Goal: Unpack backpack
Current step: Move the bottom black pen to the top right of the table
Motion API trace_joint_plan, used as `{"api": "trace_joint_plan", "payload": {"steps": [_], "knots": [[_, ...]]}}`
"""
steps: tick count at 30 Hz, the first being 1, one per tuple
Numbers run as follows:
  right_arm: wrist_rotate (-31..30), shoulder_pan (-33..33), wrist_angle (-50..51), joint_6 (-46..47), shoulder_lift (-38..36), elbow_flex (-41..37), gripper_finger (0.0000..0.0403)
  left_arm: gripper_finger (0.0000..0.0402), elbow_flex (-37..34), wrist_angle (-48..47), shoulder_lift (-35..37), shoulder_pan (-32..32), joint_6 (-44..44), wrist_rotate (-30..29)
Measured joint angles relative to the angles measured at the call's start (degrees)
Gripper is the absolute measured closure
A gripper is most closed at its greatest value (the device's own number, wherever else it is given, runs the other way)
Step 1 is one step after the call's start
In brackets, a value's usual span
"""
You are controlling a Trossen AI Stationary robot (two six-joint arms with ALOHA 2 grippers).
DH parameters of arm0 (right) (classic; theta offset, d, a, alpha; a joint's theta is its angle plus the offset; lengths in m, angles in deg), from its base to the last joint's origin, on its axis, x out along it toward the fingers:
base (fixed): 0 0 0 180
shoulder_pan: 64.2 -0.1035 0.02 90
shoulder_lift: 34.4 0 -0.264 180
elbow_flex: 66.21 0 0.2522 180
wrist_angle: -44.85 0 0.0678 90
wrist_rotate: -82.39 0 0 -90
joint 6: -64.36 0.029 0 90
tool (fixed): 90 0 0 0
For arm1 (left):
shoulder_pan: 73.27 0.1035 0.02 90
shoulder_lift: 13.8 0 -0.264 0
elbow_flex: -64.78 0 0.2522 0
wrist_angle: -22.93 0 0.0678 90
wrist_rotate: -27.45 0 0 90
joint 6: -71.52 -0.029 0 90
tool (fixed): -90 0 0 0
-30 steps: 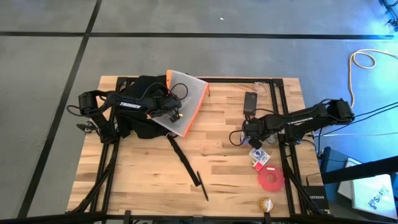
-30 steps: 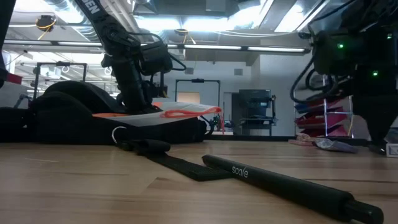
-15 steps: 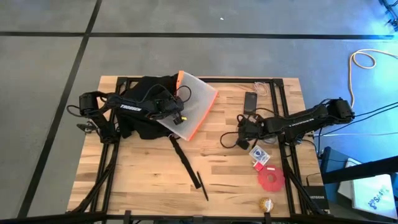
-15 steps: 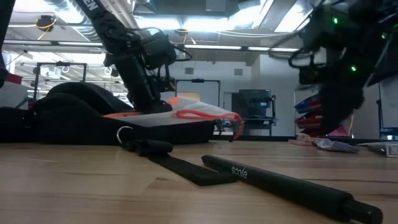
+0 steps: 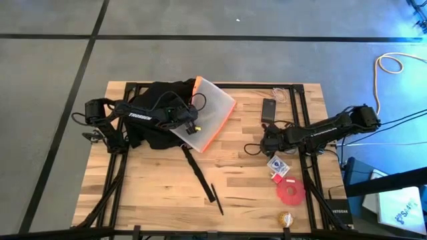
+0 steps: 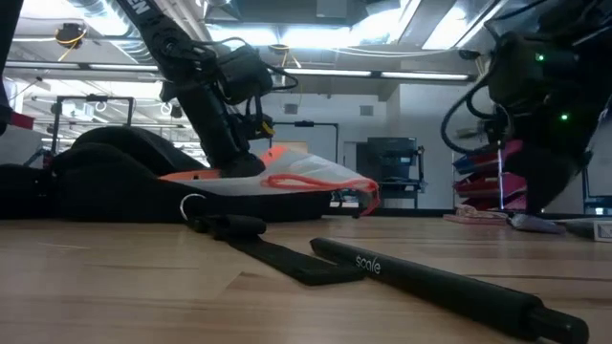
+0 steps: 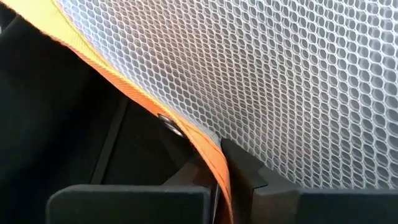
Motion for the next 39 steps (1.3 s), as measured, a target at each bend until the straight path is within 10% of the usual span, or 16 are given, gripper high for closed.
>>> {"api": "trace_joint_plan", "payload": {"steps": [20, 33, 39], "knots": [[12.82, -17.55, -66.83, -26.47, 7.99, 1.4, 0.0331, 0.0385, 0.0, -0.23, 0.0, -0.32, -1.16, 7.26], [9.43, -19.34, -66.86, -33.97, 20.74, 8.57, 0.0331, 0.0127, 2.55, 1.83, 1.03, 0.12, -10.56, 5.0], [11.07, -19.37, -66.33, -34.05, 20.81, 8.72, 0.0331, 0.0073, 4.5, 5.85, 8.49, -1.72, -21.74, 4.06]]}}
